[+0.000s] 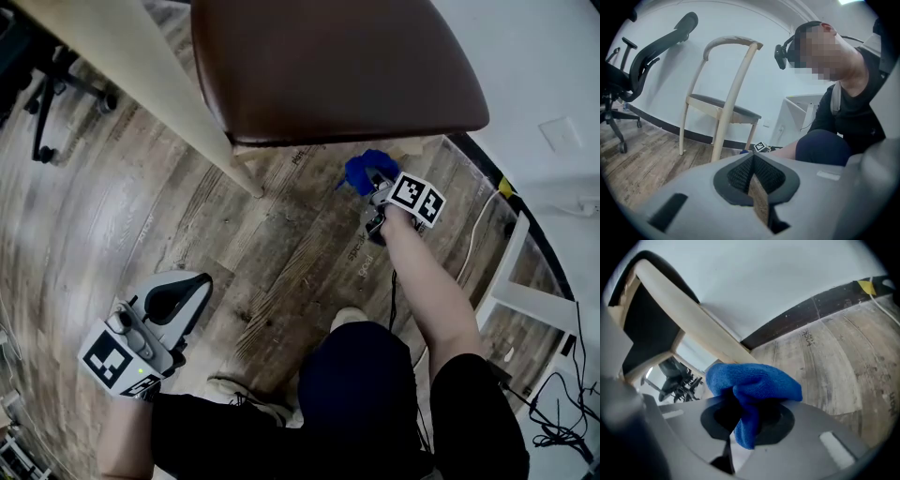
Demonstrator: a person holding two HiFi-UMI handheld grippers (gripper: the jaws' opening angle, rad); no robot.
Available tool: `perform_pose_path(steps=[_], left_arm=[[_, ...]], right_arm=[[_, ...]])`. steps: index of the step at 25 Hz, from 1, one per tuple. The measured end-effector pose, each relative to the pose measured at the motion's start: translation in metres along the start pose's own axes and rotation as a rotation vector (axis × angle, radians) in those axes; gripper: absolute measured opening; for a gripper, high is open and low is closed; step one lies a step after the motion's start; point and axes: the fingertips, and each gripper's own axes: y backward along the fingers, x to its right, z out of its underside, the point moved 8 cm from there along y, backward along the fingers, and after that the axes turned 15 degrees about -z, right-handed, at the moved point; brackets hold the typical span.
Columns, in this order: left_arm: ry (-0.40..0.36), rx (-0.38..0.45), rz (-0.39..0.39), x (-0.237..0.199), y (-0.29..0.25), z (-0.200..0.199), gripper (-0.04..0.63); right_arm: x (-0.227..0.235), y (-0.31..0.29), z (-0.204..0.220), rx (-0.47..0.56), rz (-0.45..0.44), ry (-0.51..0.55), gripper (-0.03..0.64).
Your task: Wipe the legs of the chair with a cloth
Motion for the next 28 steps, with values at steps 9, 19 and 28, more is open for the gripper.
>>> perform_pose_path(steps=[9,19,28], left_arm=[[-0.002,0.015,0.014,0.003,0.002,-0.004,-0.003],[0.006,0.035,0.019,0.002,0.008,-0.006,-0.003],[0.003,0.039,0.02,0.003,0.008,-0.006,-0.003]], right_arm=[[-0.058,-0.001,-0.024,0.277,-0.07,-0.128,0.064],[-0.162,0.062,-0.075,0.379,-0.28,0.084,0.064],[-0.18,0.075,-0.086,0.307,-0.265,0.237,0.064]])
